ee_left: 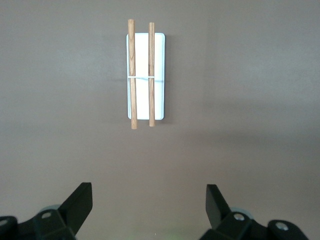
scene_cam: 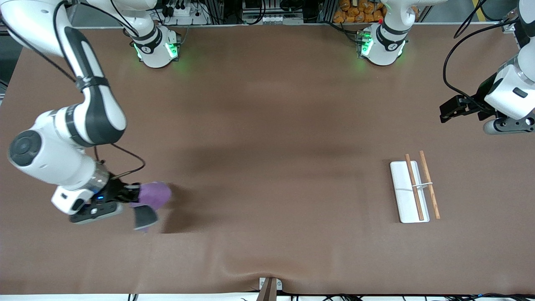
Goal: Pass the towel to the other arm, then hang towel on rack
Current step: 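Lift the towel with the right gripper and carry it toward the table middle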
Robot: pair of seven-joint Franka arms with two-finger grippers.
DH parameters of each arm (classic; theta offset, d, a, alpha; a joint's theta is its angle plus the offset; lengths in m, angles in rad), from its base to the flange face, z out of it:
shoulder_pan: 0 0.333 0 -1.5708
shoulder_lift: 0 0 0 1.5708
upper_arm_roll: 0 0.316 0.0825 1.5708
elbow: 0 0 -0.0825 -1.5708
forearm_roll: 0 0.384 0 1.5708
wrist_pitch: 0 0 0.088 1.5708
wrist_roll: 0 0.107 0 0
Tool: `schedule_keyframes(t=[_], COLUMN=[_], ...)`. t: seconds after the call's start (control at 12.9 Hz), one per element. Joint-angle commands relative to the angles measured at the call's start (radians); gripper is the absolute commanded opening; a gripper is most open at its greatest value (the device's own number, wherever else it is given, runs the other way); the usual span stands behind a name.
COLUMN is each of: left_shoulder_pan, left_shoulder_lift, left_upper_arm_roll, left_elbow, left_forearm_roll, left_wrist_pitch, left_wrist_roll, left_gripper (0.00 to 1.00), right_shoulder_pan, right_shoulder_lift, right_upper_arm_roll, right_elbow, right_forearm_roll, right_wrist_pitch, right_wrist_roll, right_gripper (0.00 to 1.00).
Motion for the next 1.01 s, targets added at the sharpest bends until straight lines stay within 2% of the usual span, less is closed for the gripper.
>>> schedule_keyframes(t=[0.0,0.23,0.47,0.62,0.78,0.93], left_shoulder_pan=[0.004,-0.001,0.001,-0.002,-0.005,-0.019], left_shoulder_lift=[-0.006,0.006,0.031,0.041,0.051,0.06], left_upper_arm_roll=[0.001,-0.001,0.001,0.001,-0.001,-0.002], left_elbow=[-0.043,-0.051,-0.048,-0.046,-0.046,-0.048], left_forearm_roll=[-0.017,-0.019,-0.121,-0.149,-0.245,-0.298], left_wrist_pitch=[0.06,0.095,0.145,0.169,0.17,0.17], left_wrist_roll=[0.004,-0.004,-0.007,-0.03,-0.135,-0.234], left_gripper=[1.0,1.0,1.0,1.0,1.0,1.0], right_shoulder_pan=[-0.011,0.019,0.142,0.211,0.274,0.323], right_shoulder_lift=[0.003,0.007,0.009,0.016,0.027,0.038], right_upper_arm_roll=[0.115,0.215,0.217,0.215,0.215,0.215], right_elbow=[0.033,0.033,0.034,0.034,0.033,0.033], right_forearm_roll=[-0.007,-0.01,-0.012,-0.009,-0.009,-0.015], right_wrist_pitch=[-0.008,0.007,0.029,0.096,0.165,0.171], right_wrist_roll=[0.011,0.009,0.009,0.021,0.058,0.073], right_gripper=[0.0,0.0,0.0,0.0,0.0,0.0])
